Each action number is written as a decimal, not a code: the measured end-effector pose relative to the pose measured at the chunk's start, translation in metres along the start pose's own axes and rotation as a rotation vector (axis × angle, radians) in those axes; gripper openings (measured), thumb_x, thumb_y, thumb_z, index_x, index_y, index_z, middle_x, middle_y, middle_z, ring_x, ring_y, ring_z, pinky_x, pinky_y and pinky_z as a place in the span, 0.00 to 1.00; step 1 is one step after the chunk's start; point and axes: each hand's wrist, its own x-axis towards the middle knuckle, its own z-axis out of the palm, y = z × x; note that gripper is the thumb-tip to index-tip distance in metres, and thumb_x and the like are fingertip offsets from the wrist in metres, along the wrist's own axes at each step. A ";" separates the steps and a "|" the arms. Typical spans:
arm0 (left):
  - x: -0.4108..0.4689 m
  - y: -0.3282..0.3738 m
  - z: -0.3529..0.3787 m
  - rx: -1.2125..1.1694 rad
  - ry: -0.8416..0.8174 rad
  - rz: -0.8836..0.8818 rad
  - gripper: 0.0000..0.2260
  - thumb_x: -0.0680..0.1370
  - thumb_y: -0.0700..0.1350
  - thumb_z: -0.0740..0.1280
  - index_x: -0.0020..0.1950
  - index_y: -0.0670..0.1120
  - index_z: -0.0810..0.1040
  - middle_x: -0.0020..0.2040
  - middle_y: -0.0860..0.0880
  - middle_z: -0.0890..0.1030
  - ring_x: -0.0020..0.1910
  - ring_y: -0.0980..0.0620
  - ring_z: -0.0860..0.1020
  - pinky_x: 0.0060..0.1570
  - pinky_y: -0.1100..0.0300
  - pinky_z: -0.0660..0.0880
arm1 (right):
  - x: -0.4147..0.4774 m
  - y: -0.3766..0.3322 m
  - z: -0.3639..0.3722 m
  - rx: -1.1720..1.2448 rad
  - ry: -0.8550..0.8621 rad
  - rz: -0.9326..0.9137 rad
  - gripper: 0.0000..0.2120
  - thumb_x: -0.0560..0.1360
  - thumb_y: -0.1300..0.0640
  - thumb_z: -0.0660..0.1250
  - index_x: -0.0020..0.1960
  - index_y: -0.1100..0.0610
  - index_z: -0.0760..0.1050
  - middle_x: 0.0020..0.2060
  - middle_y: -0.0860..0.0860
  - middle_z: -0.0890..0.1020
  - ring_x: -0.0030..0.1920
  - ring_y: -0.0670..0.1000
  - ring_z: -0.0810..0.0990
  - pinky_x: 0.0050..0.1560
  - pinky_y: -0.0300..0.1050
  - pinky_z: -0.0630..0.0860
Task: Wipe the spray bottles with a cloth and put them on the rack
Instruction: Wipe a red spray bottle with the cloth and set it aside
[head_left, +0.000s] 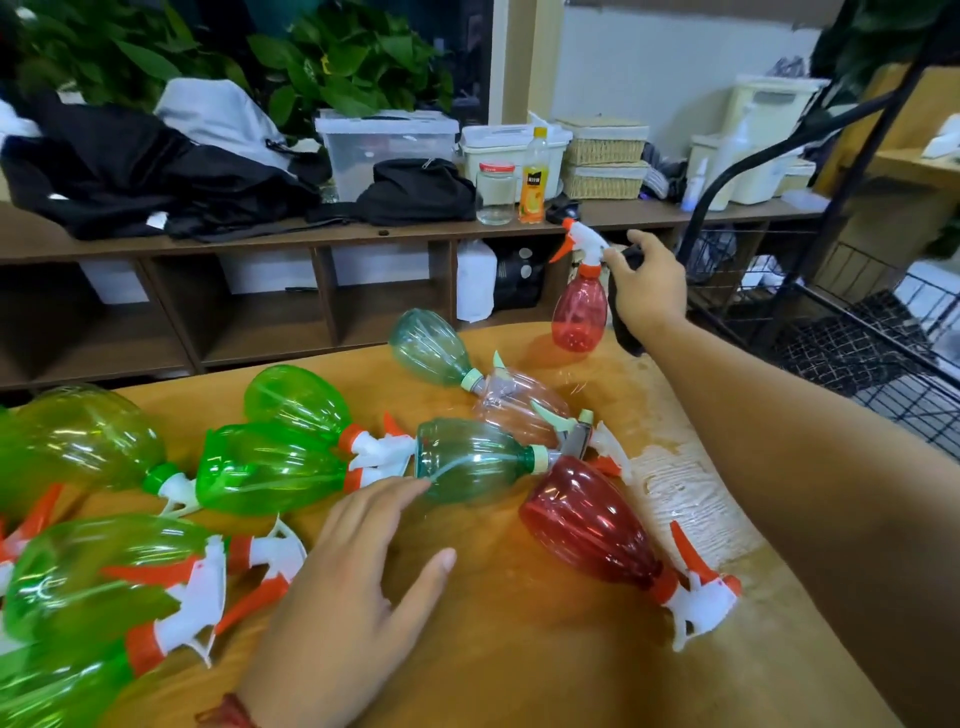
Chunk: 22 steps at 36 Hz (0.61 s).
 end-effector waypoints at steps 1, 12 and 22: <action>-0.001 -0.001 0.000 -0.011 0.013 0.006 0.26 0.79 0.72 0.59 0.76 0.66 0.67 0.72 0.78 0.60 0.74 0.73 0.60 0.68 0.63 0.68 | -0.002 -0.002 -0.003 0.013 0.003 0.004 0.25 0.84 0.43 0.66 0.78 0.50 0.71 0.71 0.51 0.79 0.69 0.53 0.78 0.68 0.51 0.75; -0.002 0.000 0.000 -0.032 0.039 0.035 0.27 0.80 0.69 0.58 0.78 0.62 0.68 0.73 0.66 0.69 0.76 0.64 0.64 0.75 0.59 0.66 | -0.073 -0.056 -0.035 0.269 -0.031 -0.064 0.13 0.81 0.37 0.65 0.58 0.42 0.80 0.50 0.42 0.84 0.53 0.48 0.84 0.58 0.58 0.82; -0.002 0.009 -0.002 -0.010 0.036 0.110 0.22 0.83 0.65 0.60 0.75 0.62 0.72 0.72 0.66 0.69 0.75 0.63 0.66 0.73 0.62 0.66 | -0.140 -0.067 -0.059 0.765 -0.763 0.448 0.06 0.80 0.55 0.71 0.49 0.58 0.81 0.41 0.53 0.84 0.41 0.51 0.83 0.43 0.44 0.79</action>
